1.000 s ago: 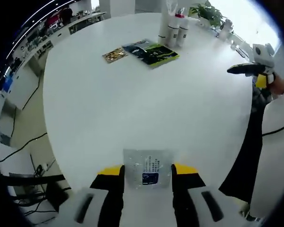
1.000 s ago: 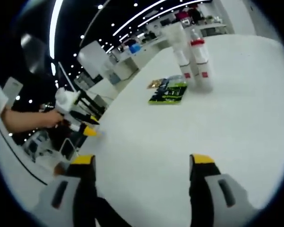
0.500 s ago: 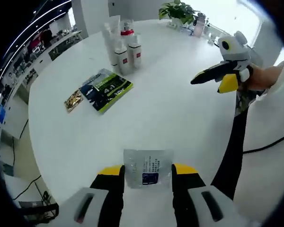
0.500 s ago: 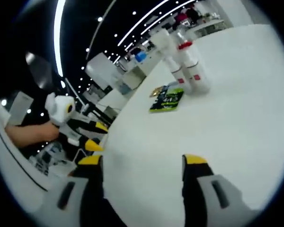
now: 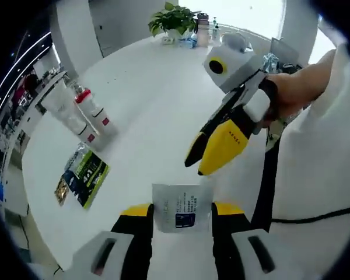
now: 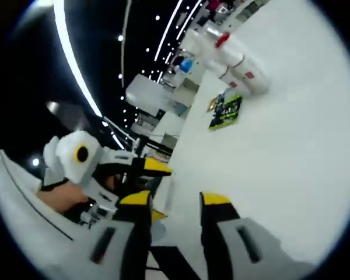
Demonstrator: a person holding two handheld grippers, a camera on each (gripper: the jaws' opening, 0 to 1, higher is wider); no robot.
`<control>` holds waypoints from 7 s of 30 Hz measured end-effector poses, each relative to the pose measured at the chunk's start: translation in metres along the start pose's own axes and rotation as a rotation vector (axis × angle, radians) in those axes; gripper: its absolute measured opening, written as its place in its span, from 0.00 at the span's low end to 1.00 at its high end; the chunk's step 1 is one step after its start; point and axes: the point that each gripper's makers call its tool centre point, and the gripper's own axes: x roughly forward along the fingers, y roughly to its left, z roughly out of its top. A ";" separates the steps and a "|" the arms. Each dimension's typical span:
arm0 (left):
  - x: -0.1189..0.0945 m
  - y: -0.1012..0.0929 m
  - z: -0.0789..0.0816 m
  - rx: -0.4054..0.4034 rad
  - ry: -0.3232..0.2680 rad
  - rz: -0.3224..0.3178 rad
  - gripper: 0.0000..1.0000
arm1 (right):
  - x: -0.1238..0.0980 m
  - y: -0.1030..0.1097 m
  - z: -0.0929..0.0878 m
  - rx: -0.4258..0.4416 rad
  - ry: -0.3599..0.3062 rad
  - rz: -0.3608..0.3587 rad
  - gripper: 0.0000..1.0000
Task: Arrange the skincare products in the storage area until every visible bottle or jar stands upright without overlapping.
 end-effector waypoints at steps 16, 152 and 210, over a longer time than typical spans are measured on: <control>0.019 -0.035 0.040 0.192 -0.001 -0.027 0.41 | -0.006 -0.006 -0.029 0.128 0.160 -0.001 0.02; -0.072 0.024 0.005 -1.227 -0.819 -0.607 0.00 | -0.019 0.036 0.039 0.067 -0.254 0.150 0.29; -0.059 0.203 -0.042 -1.356 -0.731 -0.365 0.01 | -0.071 -0.070 0.025 -0.360 0.051 -0.547 0.92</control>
